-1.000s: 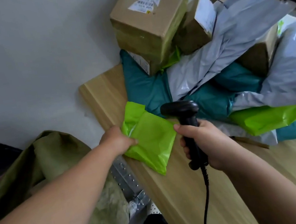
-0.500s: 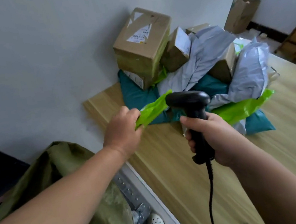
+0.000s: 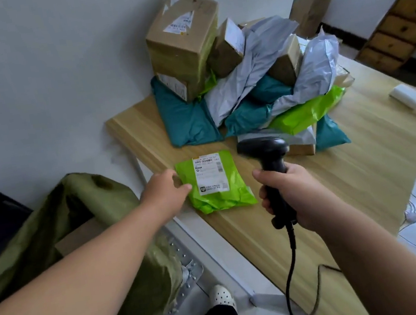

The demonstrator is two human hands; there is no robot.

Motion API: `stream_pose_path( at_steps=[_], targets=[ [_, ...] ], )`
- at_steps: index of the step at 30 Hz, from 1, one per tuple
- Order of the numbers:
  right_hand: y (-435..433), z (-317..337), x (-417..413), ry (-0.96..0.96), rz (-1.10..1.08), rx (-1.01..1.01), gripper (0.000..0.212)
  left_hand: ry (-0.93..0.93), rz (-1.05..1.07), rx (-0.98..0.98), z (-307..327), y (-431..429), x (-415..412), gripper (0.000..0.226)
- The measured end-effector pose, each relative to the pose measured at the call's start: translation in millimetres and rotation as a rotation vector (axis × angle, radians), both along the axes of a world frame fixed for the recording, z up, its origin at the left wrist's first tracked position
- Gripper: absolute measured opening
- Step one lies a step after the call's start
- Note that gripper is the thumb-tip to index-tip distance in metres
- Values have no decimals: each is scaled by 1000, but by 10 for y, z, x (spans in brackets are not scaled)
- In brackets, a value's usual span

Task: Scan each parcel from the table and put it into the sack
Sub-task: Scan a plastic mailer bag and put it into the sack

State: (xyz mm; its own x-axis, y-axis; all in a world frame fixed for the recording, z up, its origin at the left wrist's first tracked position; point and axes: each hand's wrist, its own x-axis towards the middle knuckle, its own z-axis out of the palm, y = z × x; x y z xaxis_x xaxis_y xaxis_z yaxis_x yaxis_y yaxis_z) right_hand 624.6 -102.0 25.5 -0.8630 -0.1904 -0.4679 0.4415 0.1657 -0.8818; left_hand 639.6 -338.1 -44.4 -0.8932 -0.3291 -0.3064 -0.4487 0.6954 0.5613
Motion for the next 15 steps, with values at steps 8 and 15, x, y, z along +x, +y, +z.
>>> stream_pose_path(
  at_steps=[8, 15],
  targets=[
    [-114, -670, -581, 49, 55, 142, 16, -142, 406, 384, -405, 231, -327, 39],
    [-219, -1155, -891, -63, 120, 93, 20, -108, 680, 826, -629, 387, -655, 12]
  ],
)
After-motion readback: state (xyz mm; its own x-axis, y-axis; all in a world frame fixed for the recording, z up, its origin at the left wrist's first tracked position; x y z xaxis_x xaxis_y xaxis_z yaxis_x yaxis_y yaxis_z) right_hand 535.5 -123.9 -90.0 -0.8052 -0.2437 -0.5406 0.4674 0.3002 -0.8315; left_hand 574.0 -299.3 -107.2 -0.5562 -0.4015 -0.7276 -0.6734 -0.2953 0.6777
